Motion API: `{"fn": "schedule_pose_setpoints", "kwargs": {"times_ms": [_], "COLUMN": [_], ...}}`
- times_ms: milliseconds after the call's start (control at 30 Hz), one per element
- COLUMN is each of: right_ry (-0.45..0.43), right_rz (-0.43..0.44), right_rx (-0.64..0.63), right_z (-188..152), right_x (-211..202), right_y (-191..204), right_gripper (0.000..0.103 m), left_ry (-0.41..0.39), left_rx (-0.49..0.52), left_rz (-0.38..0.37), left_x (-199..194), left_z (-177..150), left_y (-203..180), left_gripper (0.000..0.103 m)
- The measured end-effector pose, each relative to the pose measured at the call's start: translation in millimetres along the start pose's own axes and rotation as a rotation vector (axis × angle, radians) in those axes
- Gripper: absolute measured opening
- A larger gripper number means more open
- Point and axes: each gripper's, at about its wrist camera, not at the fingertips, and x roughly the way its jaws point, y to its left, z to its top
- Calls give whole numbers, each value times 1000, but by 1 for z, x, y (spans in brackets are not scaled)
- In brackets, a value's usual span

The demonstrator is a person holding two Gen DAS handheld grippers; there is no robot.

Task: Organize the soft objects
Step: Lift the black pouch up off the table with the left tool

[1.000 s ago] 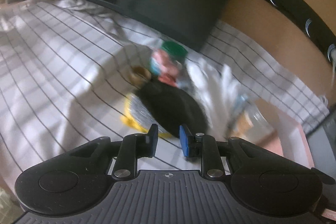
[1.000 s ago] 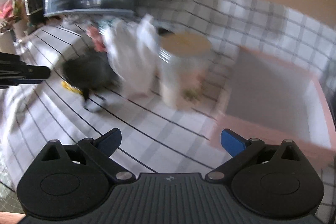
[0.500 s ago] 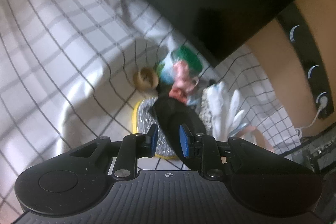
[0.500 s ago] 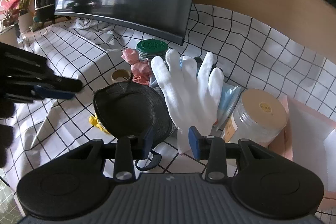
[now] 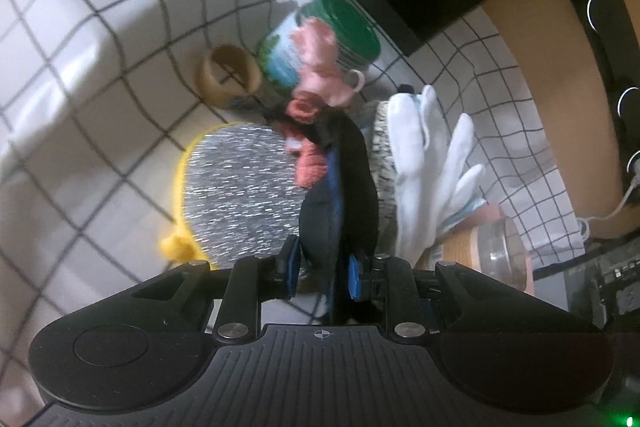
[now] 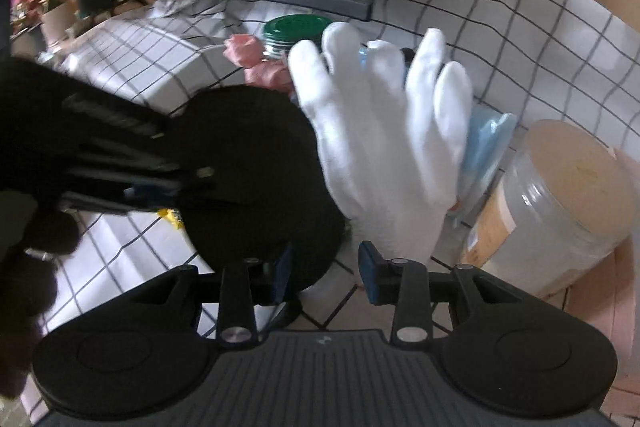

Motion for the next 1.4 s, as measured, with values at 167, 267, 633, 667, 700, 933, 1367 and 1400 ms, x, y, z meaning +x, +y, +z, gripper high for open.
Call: {"fn": "schedule_pose_setpoints", "kwargs": {"times_ms": [167,267,633,667,700,933,1367,1400], "right_ry": [-21,-39,-64,-57,-52,-53,51,49], "right_rz": [34,29,-38,-31,-25,44,158,149], "right_rx": [-28,-36,43,51,56,88,275,272], "right_z": [-4,-9,-24,-25,-25,-18,14,17], "right_x": [-12,-25,-57,-57,-58,-53,24,28], "right_y": [-3,-9,-39,-39,-39,-24,-3,1], "right_gripper": [36,36,43,44,48,51,52,53], "left_ry": [-30,-89,-218,-235,-248,-317,-237,-231], "left_rx": [-34,34,198,207,210,203,214,219], "left_rz": [0,22,74,94,114,224,300,296], "left_x": [1,-4,-51,-56,-60,-92,-87,-87], "left_z": [1,-4,-21,-21,-20,-15,0,1], "left_y": [-4,-16,-33,-32,-32,-2,43,44], "left_gripper": [20,20,19,19,19,19,19,19]}}
